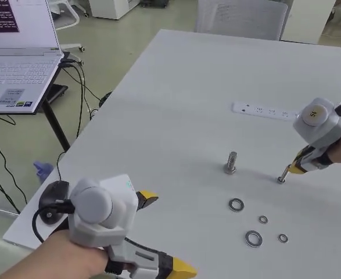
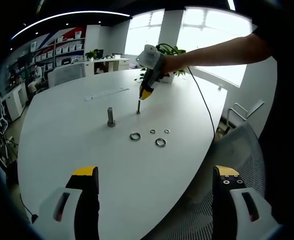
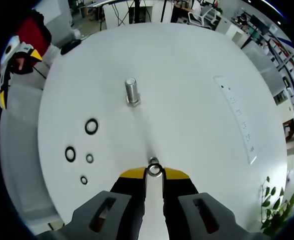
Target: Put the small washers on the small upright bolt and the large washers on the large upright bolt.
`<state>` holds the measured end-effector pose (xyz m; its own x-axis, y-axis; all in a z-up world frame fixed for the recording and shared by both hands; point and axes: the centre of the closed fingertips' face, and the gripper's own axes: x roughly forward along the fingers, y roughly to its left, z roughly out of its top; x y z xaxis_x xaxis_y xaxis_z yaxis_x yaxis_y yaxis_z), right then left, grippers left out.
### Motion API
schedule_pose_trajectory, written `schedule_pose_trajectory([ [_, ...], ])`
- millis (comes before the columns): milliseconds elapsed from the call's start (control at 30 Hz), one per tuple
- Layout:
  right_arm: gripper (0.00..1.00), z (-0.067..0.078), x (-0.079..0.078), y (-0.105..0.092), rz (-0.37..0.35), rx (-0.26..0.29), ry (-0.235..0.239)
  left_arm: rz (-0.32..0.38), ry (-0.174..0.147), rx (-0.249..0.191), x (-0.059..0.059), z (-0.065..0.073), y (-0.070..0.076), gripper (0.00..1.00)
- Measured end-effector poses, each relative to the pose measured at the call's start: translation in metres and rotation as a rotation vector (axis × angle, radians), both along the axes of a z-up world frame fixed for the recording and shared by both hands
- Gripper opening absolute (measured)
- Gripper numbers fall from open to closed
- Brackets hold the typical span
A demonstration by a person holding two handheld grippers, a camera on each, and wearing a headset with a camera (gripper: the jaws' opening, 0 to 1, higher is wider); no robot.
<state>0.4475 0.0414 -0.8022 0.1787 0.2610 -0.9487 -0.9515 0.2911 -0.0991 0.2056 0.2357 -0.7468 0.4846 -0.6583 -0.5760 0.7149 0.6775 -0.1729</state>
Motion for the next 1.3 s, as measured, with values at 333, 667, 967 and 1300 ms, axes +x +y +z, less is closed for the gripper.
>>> schedule_pose_trajectory([
  [333,0.12,-0.008,0.003,0.001,0.002,-0.009,0.012,0.003,0.007,0.002,0.002,-0.001,0.003,0.94],
  [667,0.12,-0.013,0.004,0.002,0.007,-0.017,0.018,0.001,0.017,0.005,0.002,-0.003,0.005,0.93],
  [967,0.12,-0.022,0.005,0.002,0.012,-0.028,0.023,0.000,0.014,0.004,0.001,-0.003,0.005,0.93],
  [1300,0.12,-0.035,0.005,0.002,0.011,-0.032,0.034,0.005,0.007,-0.002,0.003,-0.001,0.003,0.94],
])
